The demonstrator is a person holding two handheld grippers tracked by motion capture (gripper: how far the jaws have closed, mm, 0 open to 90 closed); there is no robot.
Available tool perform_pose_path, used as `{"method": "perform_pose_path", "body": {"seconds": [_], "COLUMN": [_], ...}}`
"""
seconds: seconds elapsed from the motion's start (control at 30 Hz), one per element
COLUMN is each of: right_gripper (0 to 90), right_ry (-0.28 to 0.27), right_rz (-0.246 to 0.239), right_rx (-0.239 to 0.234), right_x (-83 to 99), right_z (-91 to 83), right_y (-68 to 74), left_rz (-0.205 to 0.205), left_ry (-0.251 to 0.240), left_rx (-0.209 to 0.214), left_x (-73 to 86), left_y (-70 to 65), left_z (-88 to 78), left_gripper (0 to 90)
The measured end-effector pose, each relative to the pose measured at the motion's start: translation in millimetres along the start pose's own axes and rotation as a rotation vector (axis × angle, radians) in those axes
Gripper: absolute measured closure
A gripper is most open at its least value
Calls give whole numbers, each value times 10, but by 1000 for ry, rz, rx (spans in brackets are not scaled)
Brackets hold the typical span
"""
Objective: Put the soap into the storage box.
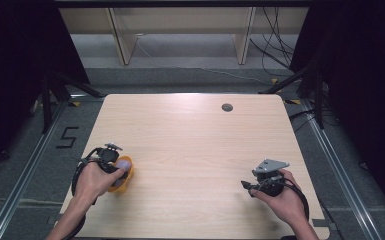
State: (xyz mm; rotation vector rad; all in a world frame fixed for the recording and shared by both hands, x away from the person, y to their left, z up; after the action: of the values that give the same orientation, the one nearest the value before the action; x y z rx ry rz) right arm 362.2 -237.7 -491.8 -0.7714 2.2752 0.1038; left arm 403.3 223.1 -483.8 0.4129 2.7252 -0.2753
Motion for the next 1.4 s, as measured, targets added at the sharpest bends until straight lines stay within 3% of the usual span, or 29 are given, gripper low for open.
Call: {"method": "perform_pose_path", "body": {"seconds": [0.1, 0.17, 0.23, 0.33, 0.47, 0.53, 0.63, 0.87, 0.97, 1.03, 1.2, 1.27, 1.33, 1.37, 1.4], "right_gripper": [427, 427, 428, 428, 427, 428, 427, 427, 427, 428, 427, 427, 427, 427, 427], "right_ry": [1, 1, -6, 2, -1, 3, 2, 3, 2, 8, 8, 9, 1, 1, 1], "right_rz": [-1, -1, -18, -1, -12, -6, -6, -8, -11, 2, -10, -1, -15, -14, -15], "right_rx": [0, 1, 5, -1, -3, -6, -7, -5, -4, -9, -8, -5, 0, 0, -1], "right_x": [0, 0, 3, 1, 6, 7, 6, 8, 9, 7, 12, 8, 12, 12, 12], "right_z": [0, -1, 5, 0, 6, 5, 6, 3, 3, -3, 2, -5, 4, 4, 3], "right_y": [1, 1, -9, 2, -2, 1, 2, -1, -3, 4, 5, 4, -6, -7, -7], "left_rz": [4, 8, 11, 14, 22, 48, 65, 107, 118, 149, 206, 192, 215, 194, 194], "left_ry": [16, -19, -19, -23, 1, 0, -57, -123, -184, -234, -329, -369, -367, -414, -426], "left_rx": [5, 3, 3, 3, 7, 13, 12, 24, 64, 86, 99, 116, 131, 153, 168], "left_x": [7, 10, 11, 12, 15, 2, -30, 14, 64, 101, 217, 284, 350, 377, 424], "left_y": [-3, 2, 7, 7, 6, 24, 21, 21, 41, 50, 80, 96, 151, 156, 186], "left_z": [6, 38, 41, 40, 7, -45, -149, -280, -341, -384, -470, -494, -512, -501, -501], "left_gripper": [481, 482, 482, 481, 476, 475, 476, 445, 434, 411, 356, 335, 310, 305, 294]}}
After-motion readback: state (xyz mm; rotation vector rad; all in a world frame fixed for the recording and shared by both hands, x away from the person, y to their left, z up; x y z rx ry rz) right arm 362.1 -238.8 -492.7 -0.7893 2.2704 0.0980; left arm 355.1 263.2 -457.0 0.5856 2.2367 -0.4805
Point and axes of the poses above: each handheld gripper's, and its own axes: z roughly forward along the jaws, x roughly out of its underside, y roughly to its left, the point moved 3 cm from there along z, roughly forward along the jaws, and after that the axes turned 8 degrees about x, right-handed, at the moved point
